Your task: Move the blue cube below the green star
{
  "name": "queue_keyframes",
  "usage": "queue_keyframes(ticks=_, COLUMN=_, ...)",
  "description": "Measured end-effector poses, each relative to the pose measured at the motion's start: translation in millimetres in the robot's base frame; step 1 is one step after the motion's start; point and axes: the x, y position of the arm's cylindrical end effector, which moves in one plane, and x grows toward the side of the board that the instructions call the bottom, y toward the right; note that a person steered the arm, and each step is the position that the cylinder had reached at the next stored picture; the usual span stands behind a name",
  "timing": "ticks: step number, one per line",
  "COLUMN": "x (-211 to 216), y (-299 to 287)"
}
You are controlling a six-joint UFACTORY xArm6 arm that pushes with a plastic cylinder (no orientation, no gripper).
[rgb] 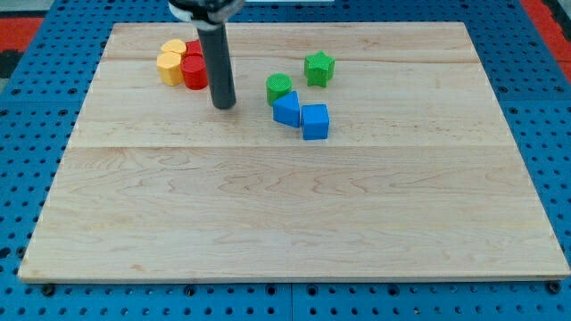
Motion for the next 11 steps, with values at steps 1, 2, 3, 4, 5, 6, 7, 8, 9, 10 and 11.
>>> queue_keyframes(ticks=1, x=54.3, y=35.3)
queue_keyframes(ticks=2, x=75.2, y=92.5)
queue_keyframes(ticks=3, x=75.2, y=95.4)
queue_keyframes(ticks=4, x=75.2, y=94.7)
queue_keyframes(ticks=5, x=75.2, y=129.2)
queue_keyframes(ticks=6, x=74.9, y=153.2)
queue_keyframes(ticks=7, x=63.8, y=148.8)
queue_keyframes(ticks=8, x=40.0, y=124.4)
queue_keyframes(ticks=9, x=17.4, y=106.2)
queue_keyframes(ticks=10, x=0.0, y=95.5)
queue_keyframes(ticks=11, x=-13.6, y=94.7)
